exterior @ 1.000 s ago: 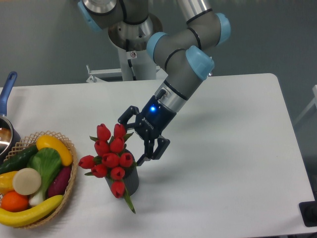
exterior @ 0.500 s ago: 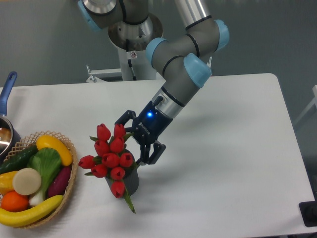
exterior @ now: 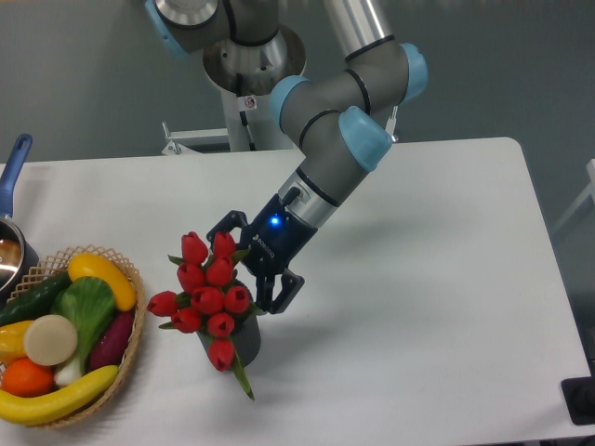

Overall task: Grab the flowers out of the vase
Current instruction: 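Close the gripper on the tulip stems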

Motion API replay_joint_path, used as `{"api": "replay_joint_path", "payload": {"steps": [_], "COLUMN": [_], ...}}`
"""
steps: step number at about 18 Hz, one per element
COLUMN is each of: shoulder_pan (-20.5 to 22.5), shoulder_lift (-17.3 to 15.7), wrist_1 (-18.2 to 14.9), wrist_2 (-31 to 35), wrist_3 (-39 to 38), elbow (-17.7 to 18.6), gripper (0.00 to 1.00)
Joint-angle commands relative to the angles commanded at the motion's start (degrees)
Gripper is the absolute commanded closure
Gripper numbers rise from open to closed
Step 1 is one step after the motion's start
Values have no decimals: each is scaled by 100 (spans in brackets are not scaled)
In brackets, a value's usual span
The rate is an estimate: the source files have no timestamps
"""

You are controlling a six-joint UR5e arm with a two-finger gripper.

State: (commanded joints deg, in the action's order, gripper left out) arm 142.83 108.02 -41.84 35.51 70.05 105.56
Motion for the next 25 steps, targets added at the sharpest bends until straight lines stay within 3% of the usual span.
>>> {"api": "replay_joint_path", "payload": {"steps": [9, 13, 18, 25], "shoulder_pan": [-44, -36, -18, 87], "shoulder_lift": [132, 150, 141, 88], "wrist_1": [35, 35, 35, 35], "wrist_2": [-35, -44, -44, -114], "wrist_3": [-141, -141, -158, -211], "elbow": [-132, -167, -158, -158], "gripper": [0, 21, 58, 63]}}
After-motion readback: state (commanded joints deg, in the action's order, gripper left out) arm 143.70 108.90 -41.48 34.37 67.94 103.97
